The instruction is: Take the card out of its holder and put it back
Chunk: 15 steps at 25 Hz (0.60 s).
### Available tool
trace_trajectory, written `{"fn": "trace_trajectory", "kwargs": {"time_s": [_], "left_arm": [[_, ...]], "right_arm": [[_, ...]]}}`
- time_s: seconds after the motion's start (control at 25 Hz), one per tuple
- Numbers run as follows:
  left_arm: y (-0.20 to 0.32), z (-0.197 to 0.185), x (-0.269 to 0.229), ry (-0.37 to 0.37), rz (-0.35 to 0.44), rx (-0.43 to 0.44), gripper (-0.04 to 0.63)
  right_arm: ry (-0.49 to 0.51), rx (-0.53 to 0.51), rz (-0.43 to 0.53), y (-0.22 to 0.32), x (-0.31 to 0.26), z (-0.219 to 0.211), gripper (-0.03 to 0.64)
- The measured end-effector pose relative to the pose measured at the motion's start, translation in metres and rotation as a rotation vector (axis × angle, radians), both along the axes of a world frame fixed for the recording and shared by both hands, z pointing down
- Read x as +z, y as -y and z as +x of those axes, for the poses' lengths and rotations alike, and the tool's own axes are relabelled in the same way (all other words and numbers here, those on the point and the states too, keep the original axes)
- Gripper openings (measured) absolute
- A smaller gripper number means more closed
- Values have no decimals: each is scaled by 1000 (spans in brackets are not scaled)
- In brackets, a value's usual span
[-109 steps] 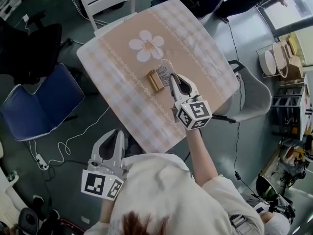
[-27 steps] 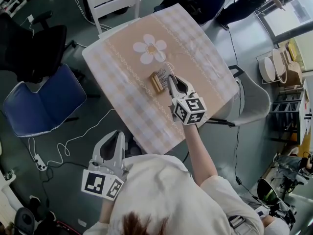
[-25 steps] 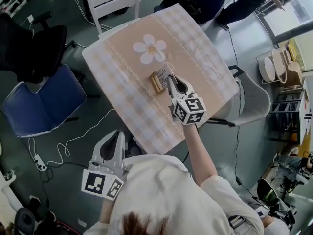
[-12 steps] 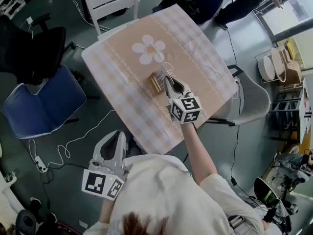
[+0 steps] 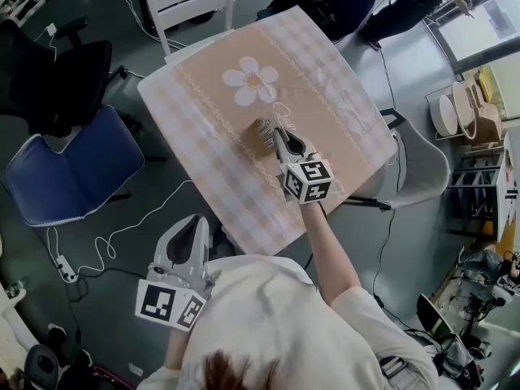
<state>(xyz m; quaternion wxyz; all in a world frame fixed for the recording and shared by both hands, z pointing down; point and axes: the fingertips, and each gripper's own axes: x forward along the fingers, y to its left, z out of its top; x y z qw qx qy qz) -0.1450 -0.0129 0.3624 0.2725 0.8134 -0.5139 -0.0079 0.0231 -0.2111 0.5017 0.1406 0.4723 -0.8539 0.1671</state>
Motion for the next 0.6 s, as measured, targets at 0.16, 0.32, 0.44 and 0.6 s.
{"fn": "trace_trajectory", "kwargs": {"time_s": [0.16,0.32,0.44,0.6], "left_arm": [[0,2,-1,-1,3,6,0],[-1,1,-1,1,1,2,0],[-1,2,-2,0,3,3,0],[-1,2,-3,0,7,5,0]], "right_arm": [[7,7,-3,-1,4,0,14],[11,6,-7,-1,3,0,14],[9,10,-13,-1,3,1,14],[6,11,-17,-1,4,0,15]]}}
